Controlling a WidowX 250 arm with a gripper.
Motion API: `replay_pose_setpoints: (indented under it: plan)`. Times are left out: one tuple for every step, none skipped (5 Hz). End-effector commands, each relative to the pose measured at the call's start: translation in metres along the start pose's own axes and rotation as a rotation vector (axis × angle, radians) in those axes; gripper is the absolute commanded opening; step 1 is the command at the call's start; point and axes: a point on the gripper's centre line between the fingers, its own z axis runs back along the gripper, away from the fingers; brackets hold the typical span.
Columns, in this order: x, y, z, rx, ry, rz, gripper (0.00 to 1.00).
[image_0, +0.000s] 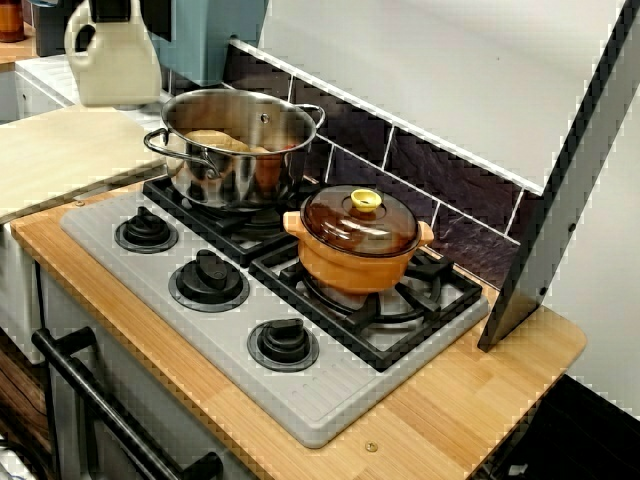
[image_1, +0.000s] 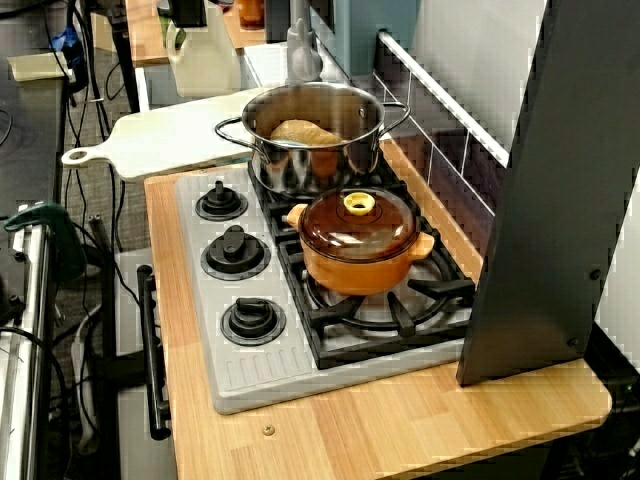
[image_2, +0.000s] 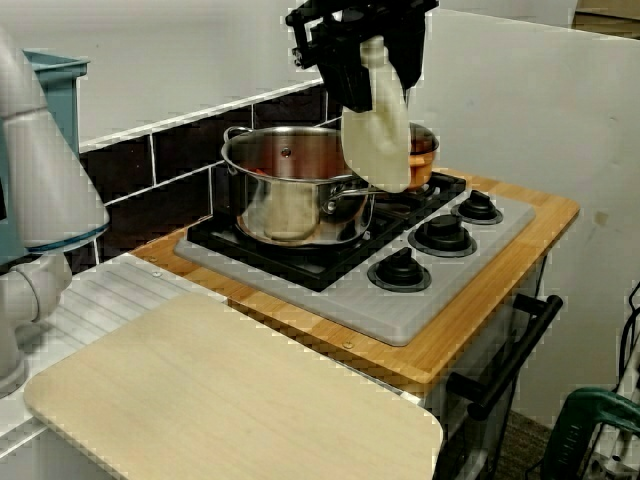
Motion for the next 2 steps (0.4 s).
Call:
replay_pose_setpoints:
  plan:
    - [0.0183, -0.0154, 0.0054, 0.032, -0.017, -0.016, 0.00]
    - [0.0262, -0.0249, 0.0030, 0.026, -0.012, -0.020, 0.00]
